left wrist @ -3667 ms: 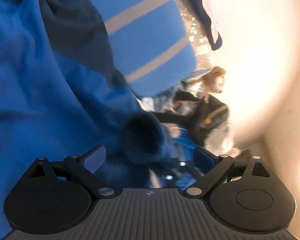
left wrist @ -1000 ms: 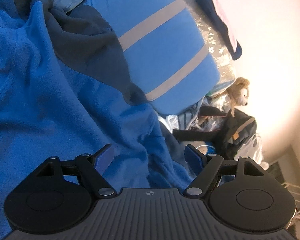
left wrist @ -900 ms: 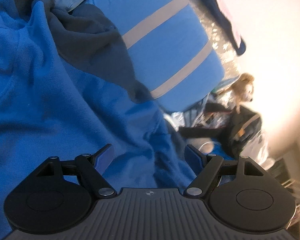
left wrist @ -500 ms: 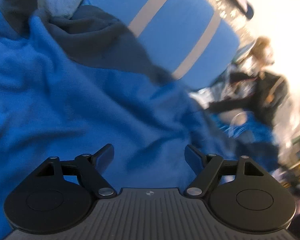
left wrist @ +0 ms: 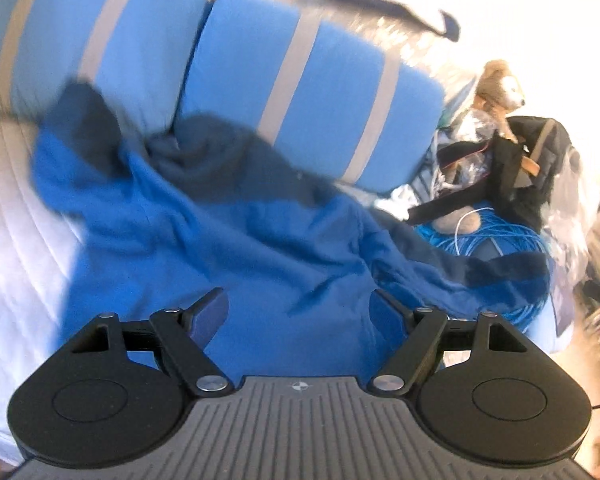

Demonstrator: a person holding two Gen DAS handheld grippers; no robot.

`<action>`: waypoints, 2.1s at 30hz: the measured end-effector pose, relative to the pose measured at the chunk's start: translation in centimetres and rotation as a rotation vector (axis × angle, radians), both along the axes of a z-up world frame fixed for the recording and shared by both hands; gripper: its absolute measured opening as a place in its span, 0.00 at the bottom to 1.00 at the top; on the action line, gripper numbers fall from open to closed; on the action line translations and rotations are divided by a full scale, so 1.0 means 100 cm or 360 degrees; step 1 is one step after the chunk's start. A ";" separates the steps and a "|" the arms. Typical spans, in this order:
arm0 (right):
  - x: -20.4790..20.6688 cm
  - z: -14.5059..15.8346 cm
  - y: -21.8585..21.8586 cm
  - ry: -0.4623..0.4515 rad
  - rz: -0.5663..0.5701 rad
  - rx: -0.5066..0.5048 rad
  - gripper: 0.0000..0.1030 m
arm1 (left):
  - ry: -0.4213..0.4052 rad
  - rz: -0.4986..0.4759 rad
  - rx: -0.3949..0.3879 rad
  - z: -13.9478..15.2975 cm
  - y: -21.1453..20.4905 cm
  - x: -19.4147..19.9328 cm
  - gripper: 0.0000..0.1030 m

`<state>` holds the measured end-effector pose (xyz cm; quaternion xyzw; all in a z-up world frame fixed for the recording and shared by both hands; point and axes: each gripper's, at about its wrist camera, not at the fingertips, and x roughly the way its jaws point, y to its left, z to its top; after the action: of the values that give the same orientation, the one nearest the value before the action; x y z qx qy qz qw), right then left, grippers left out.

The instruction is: Fold clothes

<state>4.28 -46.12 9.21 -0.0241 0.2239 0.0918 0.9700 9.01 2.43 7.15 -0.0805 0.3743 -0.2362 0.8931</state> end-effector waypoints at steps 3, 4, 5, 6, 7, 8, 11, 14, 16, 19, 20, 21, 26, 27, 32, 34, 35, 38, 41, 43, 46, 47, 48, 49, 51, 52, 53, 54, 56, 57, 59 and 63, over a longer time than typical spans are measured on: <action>-0.012 0.023 0.021 0.0025 0.0167 -0.0005 1.00 | -0.0114 -0.0016 0.0061 0.041 0.011 -0.017 0.73; -0.015 0.030 0.027 0.0040 0.0207 0.0002 1.00 | -0.0158 -0.0030 0.0084 0.055 0.014 -0.023 0.73; -0.017 0.037 0.033 0.0054 0.0244 0.0011 1.00 | -0.0207 -0.0042 0.0105 0.069 0.016 -0.030 0.73; -0.018 0.044 0.039 0.0067 0.0275 0.0029 1.00 | -0.0257 -0.0052 0.0125 0.083 0.019 -0.036 0.73; -0.019 0.051 0.043 0.0080 0.0305 0.0056 1.00 | -0.0310 -0.0053 0.0142 0.094 0.020 -0.042 0.73; -0.020 0.056 0.047 0.0091 0.0337 0.0085 1.00 | -0.0379 -0.0049 0.0156 0.109 0.023 -0.049 0.73; -0.024 0.074 0.063 0.0095 0.0417 0.0126 1.00 | -0.0543 -0.0035 0.0139 0.143 0.029 -0.065 0.73; -0.032 0.093 0.079 0.0027 0.0500 0.0180 1.00 | -0.0665 -0.0017 0.0096 0.171 0.034 -0.076 0.73; -0.035 0.107 0.088 0.0004 0.0578 0.0239 1.00 | -0.0726 0.0001 0.0081 0.187 0.035 -0.081 0.73; -0.035 0.131 0.099 -0.0003 0.0666 0.0334 1.00 | -0.0783 0.0031 0.0080 0.206 0.037 -0.081 0.73; -0.034 0.139 0.103 -0.0023 0.0686 0.0342 1.00 | -0.0787 0.0036 0.0089 0.211 0.037 -0.080 0.73; -0.034 0.147 0.108 -0.0056 0.0698 0.0335 1.00 | -0.0790 0.0040 0.0096 0.214 0.037 -0.078 0.73; -0.026 0.181 0.128 -0.0167 0.0721 0.0303 1.00 | -0.0845 0.0054 0.0130 0.233 0.040 -0.079 0.73; -0.023 0.189 0.132 -0.0182 0.0732 0.0305 1.00 | -0.0859 0.0053 0.0134 0.237 0.041 -0.080 0.73; -0.012 0.226 0.144 -0.0270 0.0759 0.0307 1.00 | -0.0904 0.0068 0.0165 0.257 0.044 -0.083 0.73; -0.004 0.234 0.147 -0.0253 0.0775 0.0344 1.00 | -0.0867 0.0085 0.0188 0.255 0.044 -0.076 0.73; 0.001 0.233 0.151 -0.0245 0.0774 0.0345 1.00 | -0.0840 0.0098 0.0197 0.253 0.045 -0.071 0.73; 0.018 0.221 0.164 -0.0213 0.0755 0.0327 1.00 | -0.0728 0.0154 0.0226 0.231 0.046 -0.045 0.73; 0.038 0.194 0.184 -0.0163 0.0723 0.0269 1.00 | -0.0606 0.0218 0.0266 0.202 0.052 -0.012 0.73; 0.052 0.171 0.200 -0.0120 0.0706 0.0212 1.00 | -0.0543 0.0276 0.0273 0.182 0.059 0.007 0.73; 0.073 0.135 0.220 -0.0020 0.0696 0.0184 1.00 | -0.0500 0.0401 0.0327 0.148 0.068 0.032 0.73; 0.079 0.124 0.225 0.0016 0.0697 0.0201 1.00 | -0.0492 0.0421 0.0360 0.137 0.071 0.040 0.73; 0.084 0.113 0.230 0.0048 0.0697 0.0214 1.00 | -0.0484 0.0437 0.0393 0.125 0.074 0.049 0.73; 0.088 0.103 0.235 0.0065 0.0693 0.0211 1.00 | -0.0479 0.0447 0.0425 0.115 0.076 0.055 0.73; 0.093 0.081 0.244 0.0087 0.0683 0.0175 1.00 | -0.0458 0.0468 0.0476 0.094 0.083 0.071 0.73; 0.095 0.071 0.249 0.0094 0.0677 0.0153 1.00 | -0.0439 0.0480 0.0490 0.083 0.088 0.078 0.73; 0.097 0.059 0.253 0.0108 0.0675 0.0130 1.00 | -0.0415 0.0491 0.0490 0.073 0.094 0.087 0.73; 0.099 0.048 0.258 0.0124 0.0674 0.0111 1.00 | -0.0393 0.0499 0.0479 0.064 0.100 0.094 0.73; 0.105 0.028 0.264 0.0162 0.0667 0.0093 1.00 | -0.0340 0.0512 0.0438 0.044 0.112 0.111 0.73; 0.107 0.017 0.265 0.0192 0.0665 0.0108 1.00 | -0.0317 0.0522 0.0412 0.035 0.118 0.118 0.73; 0.113 -0.004 0.269 0.0252 0.0661 0.0137 1.00 | -0.0265 0.0547 0.0353 0.015 0.129 0.130 0.73; 0.120 -0.044 0.281 0.0330 0.0679 0.0140 1.00 | -0.0165 0.0560 0.0230 -0.022 0.146 0.151 0.73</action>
<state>16.28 -18.06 4.84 -0.0190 0.3081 0.3062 0.9005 24.12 17.00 4.95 -0.0681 0.3238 -0.0528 0.9422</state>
